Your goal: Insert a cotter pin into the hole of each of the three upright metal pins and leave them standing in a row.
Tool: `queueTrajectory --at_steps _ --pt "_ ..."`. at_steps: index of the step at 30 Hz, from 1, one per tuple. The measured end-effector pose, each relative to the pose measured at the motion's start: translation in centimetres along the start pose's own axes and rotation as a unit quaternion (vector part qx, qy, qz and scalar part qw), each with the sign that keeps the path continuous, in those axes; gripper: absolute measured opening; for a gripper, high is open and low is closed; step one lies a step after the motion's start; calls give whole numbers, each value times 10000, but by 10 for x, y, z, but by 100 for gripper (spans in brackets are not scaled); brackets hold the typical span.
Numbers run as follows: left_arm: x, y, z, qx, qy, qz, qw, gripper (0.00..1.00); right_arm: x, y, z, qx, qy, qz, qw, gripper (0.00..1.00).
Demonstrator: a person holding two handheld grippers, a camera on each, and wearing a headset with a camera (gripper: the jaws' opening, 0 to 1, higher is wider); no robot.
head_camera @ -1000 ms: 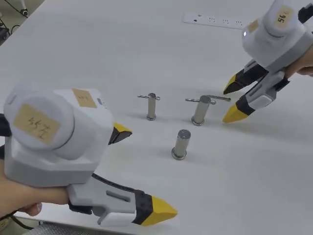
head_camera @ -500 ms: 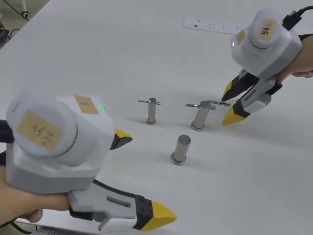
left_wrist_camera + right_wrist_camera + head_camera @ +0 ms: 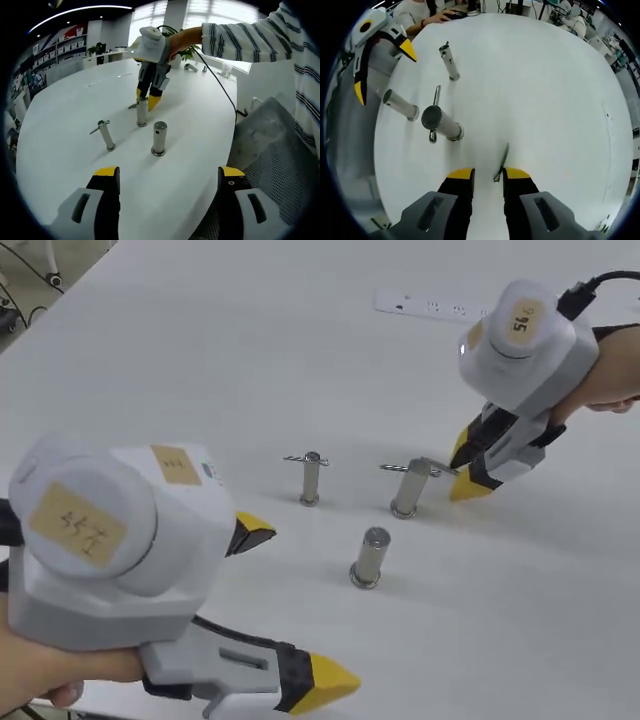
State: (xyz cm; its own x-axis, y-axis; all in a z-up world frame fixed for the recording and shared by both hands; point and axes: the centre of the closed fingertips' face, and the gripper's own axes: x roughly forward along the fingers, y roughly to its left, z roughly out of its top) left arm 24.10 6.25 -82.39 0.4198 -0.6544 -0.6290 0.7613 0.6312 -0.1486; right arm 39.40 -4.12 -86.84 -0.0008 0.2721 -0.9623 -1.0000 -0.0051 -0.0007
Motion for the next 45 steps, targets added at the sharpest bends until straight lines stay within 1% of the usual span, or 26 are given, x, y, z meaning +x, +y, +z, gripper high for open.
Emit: queueTrajectory --at_steps 3,5,9,12,14,15,16,18,19,21,23,29,34,38,41,43,45 --pt "-1 1 -1 33 17 33 10000 78 1 0 0 5 41 -24 10000 22" --pt "-3 4 1 220 -1 163 9996 76 1 1 1 -44 67 -27 10000 20" --pt "-7 7 6 150 -99 237 9996 76 3 2 1 -80 149 -64 9998 16" --pt "-7 8 7 144 -125 287 9994 75 4 0 2 -99 192 -80 9997 14" --pt "-8 8 8 158 -123 288 9994 75 4 -4 2 178 225 -137 9995 13" --pt "-7 8 8 164 -119 287 9994 75 5 -5 2 223 231 -144 9994 12" --pt "-7 7 7 166 -107 280 9994 75 5 -9 2 261 241 -146 9993 11" --pt "-6 5 6 171 -95 265 9995 75 6 -13 1 377 260 -198 9988 8" --pt "-5 5 6 170 -89 261 9995 75 6 -16 1 424 276 -262 9984 5" --pt "-5 3 6 177 -79 239 9995 75 6 -17 0 477 297 -252 9981 5" --pt "-5 2 5 181 -78 219 9996 75 7 -16 0 451 321 -259 9981 5" --pt "-5 2 4 169 -83 221 9996 74 8 -17 -1 287 469 -400 9977 5" --pt "-5 0 3 187 -58 184 9996 74 7 -12 1 134 565 -518 9970 4" --pt "-5 -1 4 182 -72 173 9997 74 6 -13 0 114 546 -595 9967 4" --pt "-5 -1 3 180 -68 180 9997 75 6 -14 -1 432 439 -636 9961 3" --pt "-5 -1 1 186 -16 170 9997 74 5 -14 -2 353 379 -625 9967 3" --pt "-5 -2 1 231 -6 175 9996 74 6 -15 -2 340 328 -629 9969 3"
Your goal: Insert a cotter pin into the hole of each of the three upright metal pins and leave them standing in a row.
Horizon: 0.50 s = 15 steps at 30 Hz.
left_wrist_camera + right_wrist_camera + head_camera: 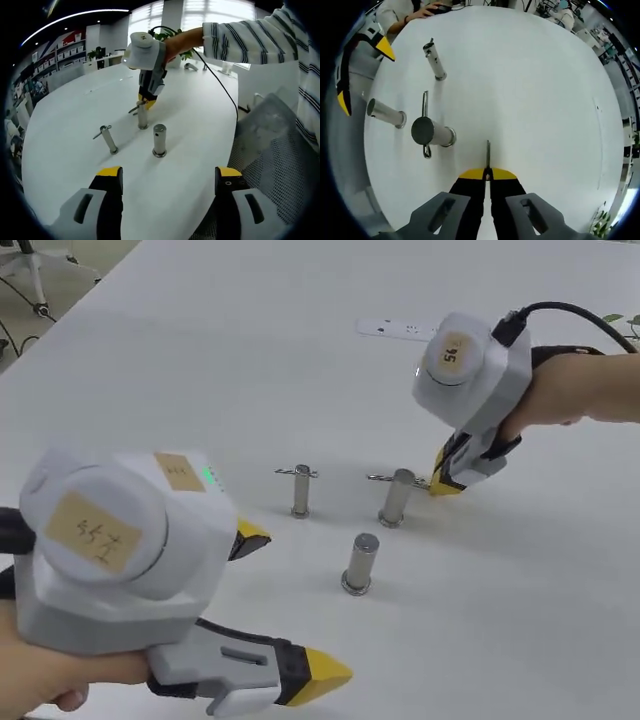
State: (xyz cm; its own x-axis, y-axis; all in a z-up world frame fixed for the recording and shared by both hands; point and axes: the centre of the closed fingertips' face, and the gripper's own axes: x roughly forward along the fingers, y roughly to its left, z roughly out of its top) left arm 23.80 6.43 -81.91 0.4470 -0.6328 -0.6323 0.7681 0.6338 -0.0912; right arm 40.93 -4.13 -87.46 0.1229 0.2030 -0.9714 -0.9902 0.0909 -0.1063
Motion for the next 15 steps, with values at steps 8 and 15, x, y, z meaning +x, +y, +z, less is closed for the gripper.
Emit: queueTrajectory --at_steps 8,15 --pt "-6 4 6 -1 -51 93 9999 74 -6 6 -1 60 -58 -133 9999 2" --pt "-8 6 8 -60 -33 104 9999 73 -22 14 1 6 -324 -290 9991 2"
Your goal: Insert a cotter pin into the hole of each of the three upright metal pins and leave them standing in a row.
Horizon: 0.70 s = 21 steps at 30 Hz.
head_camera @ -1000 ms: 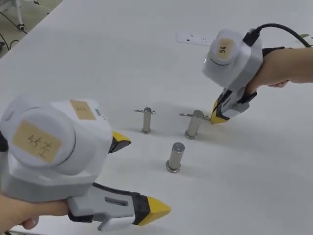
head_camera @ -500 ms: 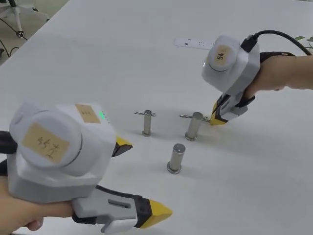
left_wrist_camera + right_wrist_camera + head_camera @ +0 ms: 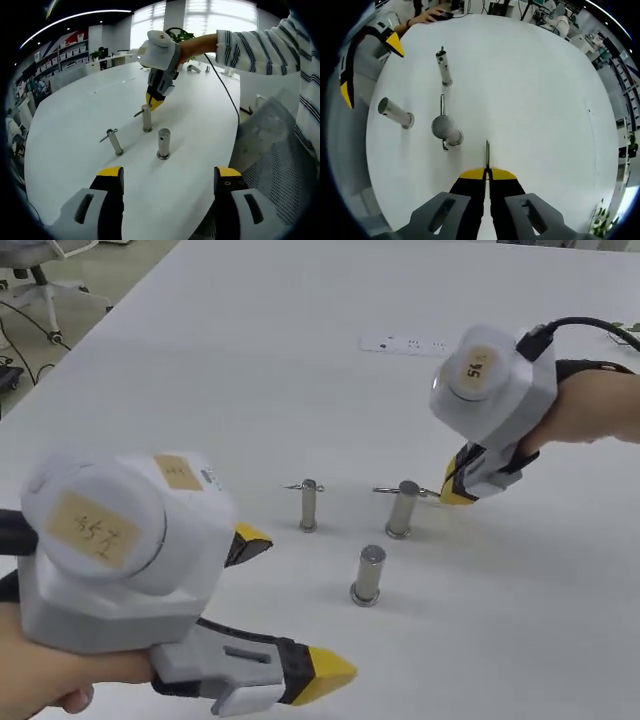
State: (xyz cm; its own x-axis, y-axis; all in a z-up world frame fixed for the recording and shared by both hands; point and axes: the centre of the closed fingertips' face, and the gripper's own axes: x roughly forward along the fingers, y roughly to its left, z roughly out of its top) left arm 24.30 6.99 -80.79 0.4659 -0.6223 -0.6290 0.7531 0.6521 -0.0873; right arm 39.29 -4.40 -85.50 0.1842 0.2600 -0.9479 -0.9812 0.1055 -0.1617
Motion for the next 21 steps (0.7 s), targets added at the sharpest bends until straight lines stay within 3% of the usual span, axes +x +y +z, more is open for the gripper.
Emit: queueTrajectory --at_steps 6,14,21 --pt "-2 3 7 45 -1 39 10000 69 -17 0 -1 -25 -227 -356 9991 2" --pt "0 3 22 -193 -239 -9 9995 61 -35 0 4 -196 -524 -680 9961 2" --pt "7 3 38 -309 -350 -118 9988 53 -52 5 9 -64 -821 -987 9917 2"
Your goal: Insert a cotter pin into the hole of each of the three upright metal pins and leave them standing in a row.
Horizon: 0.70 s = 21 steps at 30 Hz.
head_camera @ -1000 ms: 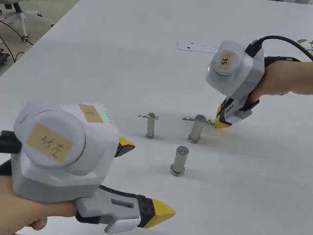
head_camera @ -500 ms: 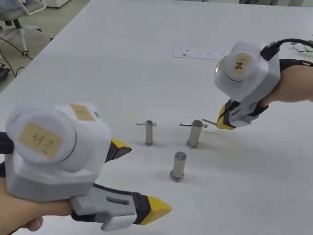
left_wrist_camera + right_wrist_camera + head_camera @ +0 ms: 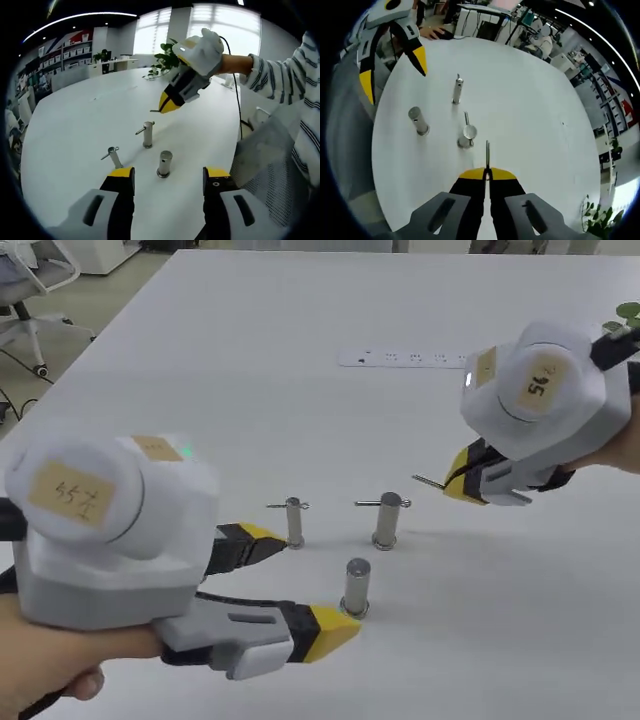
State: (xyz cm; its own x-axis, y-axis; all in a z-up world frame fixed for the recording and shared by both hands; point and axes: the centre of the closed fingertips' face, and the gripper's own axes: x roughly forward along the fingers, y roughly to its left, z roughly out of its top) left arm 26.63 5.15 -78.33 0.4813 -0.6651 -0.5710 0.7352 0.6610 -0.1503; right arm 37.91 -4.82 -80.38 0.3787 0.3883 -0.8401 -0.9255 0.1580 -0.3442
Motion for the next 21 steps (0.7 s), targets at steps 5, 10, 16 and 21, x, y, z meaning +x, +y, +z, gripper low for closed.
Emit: queueTrajectory --at_steps 5,10,16,21 --pt "6 -1 15 -58 -114 -107 9999 46 -13 15 8 8 -182 -115 9998 2" --pt "13 -3 29 -309 -302 -234 9988 38 -23 35 16 51 -325 -74 9994 2" --pt "20 -5 40 -630 -416 -357 9965 32 -33 52 26 143 -509 8 9986 2" --pt "27 -11 39 -784 -298 -510 9952 22 -37 59 27 -11 -542 -91 9985 2"
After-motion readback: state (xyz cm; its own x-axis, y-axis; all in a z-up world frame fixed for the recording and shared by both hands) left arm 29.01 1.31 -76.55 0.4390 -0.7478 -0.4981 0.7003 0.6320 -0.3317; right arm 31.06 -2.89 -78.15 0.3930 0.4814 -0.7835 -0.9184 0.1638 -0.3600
